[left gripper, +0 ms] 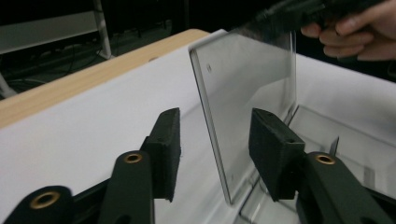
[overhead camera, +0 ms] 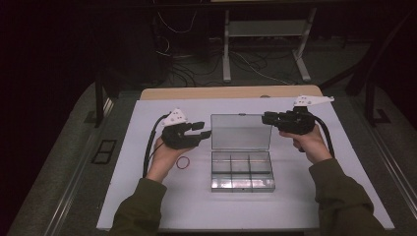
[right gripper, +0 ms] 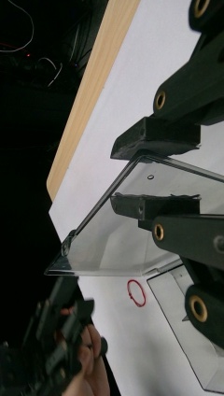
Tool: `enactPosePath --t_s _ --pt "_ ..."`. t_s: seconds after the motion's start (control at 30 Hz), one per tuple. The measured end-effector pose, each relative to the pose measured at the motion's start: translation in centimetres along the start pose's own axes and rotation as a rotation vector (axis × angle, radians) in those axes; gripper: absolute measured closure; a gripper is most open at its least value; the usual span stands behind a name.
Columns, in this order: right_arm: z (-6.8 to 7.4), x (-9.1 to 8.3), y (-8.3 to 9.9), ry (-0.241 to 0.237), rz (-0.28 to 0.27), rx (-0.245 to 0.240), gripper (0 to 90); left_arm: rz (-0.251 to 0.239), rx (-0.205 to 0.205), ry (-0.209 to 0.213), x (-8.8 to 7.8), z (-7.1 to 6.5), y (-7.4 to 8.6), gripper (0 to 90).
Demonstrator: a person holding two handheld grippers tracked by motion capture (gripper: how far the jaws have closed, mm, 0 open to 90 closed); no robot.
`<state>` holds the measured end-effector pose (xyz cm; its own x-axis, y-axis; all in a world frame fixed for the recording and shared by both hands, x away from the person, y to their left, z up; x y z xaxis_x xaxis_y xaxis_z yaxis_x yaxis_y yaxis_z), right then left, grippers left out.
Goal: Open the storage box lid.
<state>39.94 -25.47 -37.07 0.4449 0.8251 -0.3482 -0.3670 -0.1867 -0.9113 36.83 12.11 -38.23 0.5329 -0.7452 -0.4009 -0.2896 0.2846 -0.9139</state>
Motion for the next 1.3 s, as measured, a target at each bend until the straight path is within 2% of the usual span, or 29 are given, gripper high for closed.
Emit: enactPosePath --t_s 0.2,0.5,0.73,1.0,1.13,1.3 --pt "-0.4 0.5 -0.1 0.017 0.017 0.005 68.3 0.010 -0.015 -0.011 -1.3 -0.5 1.3 46.5" --pt "-1.3 1.3 0.1 0.031 0.024 0.025 65.5 0.021 -0.014 -0.016 -2.6 -1.5 3.6 41.6" --pt "-1.6 1.6 0.2 0.047 0.031 0.027 63.7 0.028 -0.005 -0.023 -4.0 -2.9 5.2 36.5" --pt "-1.8 1.8 0.2 0.066 0.044 0.022 62.5 0.024 -0.021 -0.016 -5.7 -4.3 7.2 32.7" --pt "-1.9 2.1 0.2 0.081 0.058 0.016 61.2 0.026 -0.031 -0.014 -6.3 -4.9 8.1 27.8" --pt "-2.3 2.5 0.3 0.097 0.075 0.020 60.0 0.029 -0.017 -0.026 -6.8 -5.4 8.8 21.7"
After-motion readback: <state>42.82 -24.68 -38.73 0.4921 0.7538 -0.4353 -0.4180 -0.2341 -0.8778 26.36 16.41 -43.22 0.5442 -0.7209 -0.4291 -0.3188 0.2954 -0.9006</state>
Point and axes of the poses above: each handheld gripper's, and its own axes: x roughly forward along the jaws, y roughly out of its underside, z roughly to its left, the point moved 1 cm from there along x, roughly forward along the jaws, and after that the axes turned 3 degrees about -y, right-handed, at the moved point
